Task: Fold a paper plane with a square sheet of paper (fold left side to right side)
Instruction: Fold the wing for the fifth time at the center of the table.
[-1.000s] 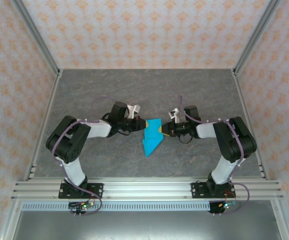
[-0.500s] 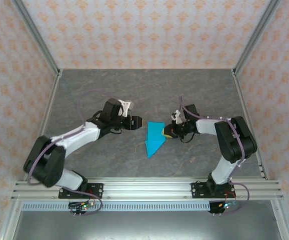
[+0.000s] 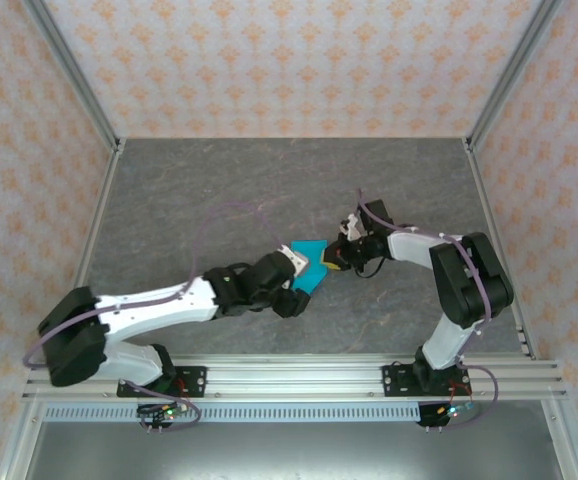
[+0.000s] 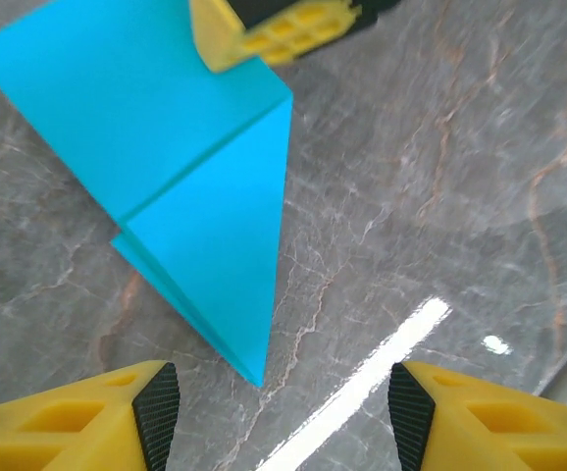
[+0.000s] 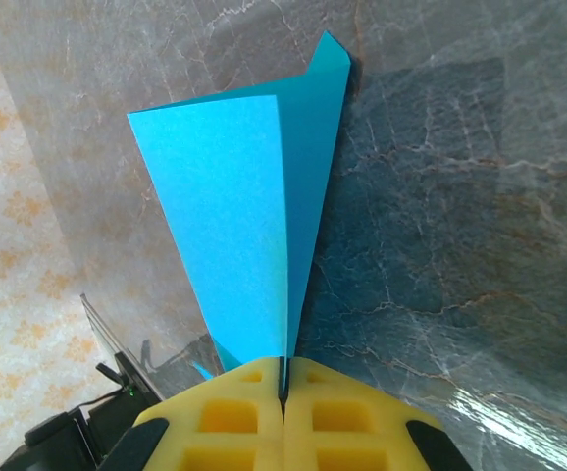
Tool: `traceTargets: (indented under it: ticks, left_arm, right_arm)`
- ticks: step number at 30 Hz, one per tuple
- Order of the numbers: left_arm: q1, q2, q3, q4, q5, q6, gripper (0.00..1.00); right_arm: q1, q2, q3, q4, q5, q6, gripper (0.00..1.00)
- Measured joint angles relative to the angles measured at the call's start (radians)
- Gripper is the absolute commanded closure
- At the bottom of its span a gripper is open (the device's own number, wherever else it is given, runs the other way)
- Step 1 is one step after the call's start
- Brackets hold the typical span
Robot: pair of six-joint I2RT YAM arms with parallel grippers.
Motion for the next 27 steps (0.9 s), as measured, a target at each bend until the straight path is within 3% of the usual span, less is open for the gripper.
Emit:
traceTargets:
  ticks: [6, 12, 27]
  left_arm:
    - [-0.037, 0.205, 0.119, -0.016, -0.053, -0.006, 0.39]
    - [-0.043, 0.301, 0.179, -0.04, -0.092, -0.013, 0.41]
    - [-0.051, 0.42, 0.239, -0.116, -0.174, -0.05, 0.66]
  right_arm:
    - [0.004, 0.0, 0.001, -0.021, 0.013, 0.037, 1.0]
    - [0.004, 0.0, 0.001, -0.029, 0.014, 0.053, 1.0]
    - [0.004, 0.0, 0.018, -0.047, 0.014, 0.06, 1.0]
